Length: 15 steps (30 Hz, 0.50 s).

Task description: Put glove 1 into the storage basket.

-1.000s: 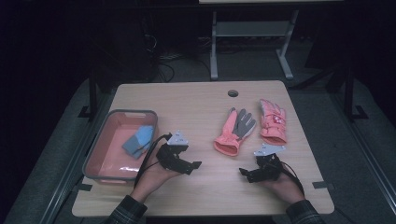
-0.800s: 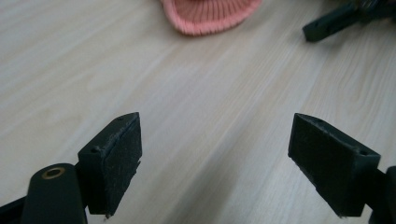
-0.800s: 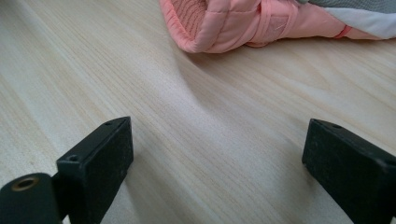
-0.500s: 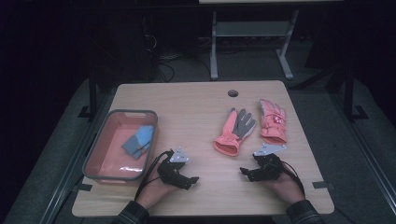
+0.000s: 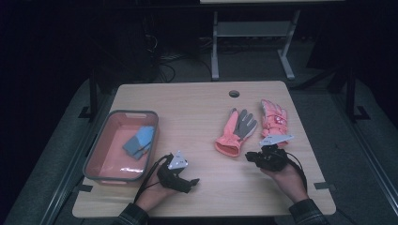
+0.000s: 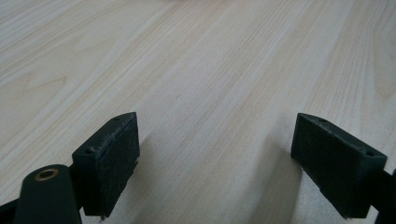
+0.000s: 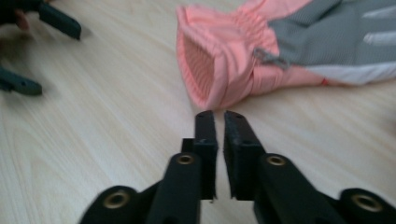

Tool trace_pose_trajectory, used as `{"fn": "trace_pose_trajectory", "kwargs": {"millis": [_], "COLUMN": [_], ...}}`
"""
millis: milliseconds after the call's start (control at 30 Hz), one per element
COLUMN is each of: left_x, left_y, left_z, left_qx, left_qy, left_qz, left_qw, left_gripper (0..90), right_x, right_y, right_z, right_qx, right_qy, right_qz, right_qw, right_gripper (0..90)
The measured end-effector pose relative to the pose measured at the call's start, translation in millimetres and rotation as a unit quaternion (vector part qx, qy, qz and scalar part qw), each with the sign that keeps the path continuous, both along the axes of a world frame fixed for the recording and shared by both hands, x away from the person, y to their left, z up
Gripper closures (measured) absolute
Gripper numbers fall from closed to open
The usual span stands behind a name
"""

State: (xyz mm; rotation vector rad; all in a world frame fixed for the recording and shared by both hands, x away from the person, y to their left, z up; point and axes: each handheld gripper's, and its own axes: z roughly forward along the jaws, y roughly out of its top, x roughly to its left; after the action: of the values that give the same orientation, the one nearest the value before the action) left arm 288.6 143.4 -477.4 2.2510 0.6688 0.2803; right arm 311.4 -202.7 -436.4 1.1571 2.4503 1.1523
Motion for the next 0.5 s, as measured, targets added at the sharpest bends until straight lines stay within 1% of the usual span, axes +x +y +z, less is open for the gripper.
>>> {"fn": "trace_pose_trajectory", "kwargs": {"millis": [33, 133, 167, 267, 300, 333, 367, 433, 467, 500], "left_x": [-0.1, 0.5, 0.5, 1.9, 2.2, 2.6, 2.7, 2.4, 2.4, 2.4], "left_y": [-0.1, 0.4, 0.4, 0.6, 0.1, 0.0, -0.1, -0.3, -0.2, -0.3], "left_z": [0.1, 0.1, 0.1, 0.2, 0.2, 0.0, 0.0, 0.0, 0.0, 0.0], "left_qx": [0.0, 0.001, 0.001, 0.001, 0.001, 0.001, 0.001, 0.0, 0.0, 0.0], "left_qy": [0.0, -0.002, -0.002, -0.001, -0.001, -0.001, -0.001, 0.001, 0.0, 0.0], "left_qz": [0.001, -0.003, -0.003, -0.006, -0.005, -0.005, -0.005, -0.004, -0.004, -0.004], "left_qw": [1.0, 1.0, 1.0, 1.0, 1.0, 1.0, 1.0, 1.0, 1.0, 1.0], "left_gripper": [14.6, 14.6, 14.7, 14.7, 14.7, 14.6, 14.6, 14.6, 14.6, 14.6], "right_x": [4.3, 11.4, 11.4, 20.5, 27.0, 29.5, 29.5, 37.8, 37.8, 42.2], "right_y": [1.5, 4.0, 4.0, 4.8, 4.9, 5.5, 5.5, 9.5, 9.5, 12.0], "right_z": [3.2, 8.9, 8.9, 14.6, 15.5, 15.5, 15.5, 14.8, 14.8, 15.4], "right_qx": [0.007, -0.001, -0.001, 0.004, 0.012, 0.013, 0.013, 0.005, 0.005, 0.008], "right_qy": [-0.003, -0.007, -0.007, -0.014, -0.013, -0.012, -0.012, -0.015, -0.015, -0.019], "right_qz": [-0.001, -0.002, -0.002, 0.001, 0.003, 0.003, 0.003, 0.007, 0.007, 0.006], "right_qw": [1.0, 1.0, 1.0, 0.9999, 0.9998, 0.9998, 0.9998, 0.9999, 0.9999, 0.9998], "right_gripper": [89.9, 90.0, 90.0, 90.0, 90.0, 89.9, 89.9, 90.0, 90.0, 90.0]}}
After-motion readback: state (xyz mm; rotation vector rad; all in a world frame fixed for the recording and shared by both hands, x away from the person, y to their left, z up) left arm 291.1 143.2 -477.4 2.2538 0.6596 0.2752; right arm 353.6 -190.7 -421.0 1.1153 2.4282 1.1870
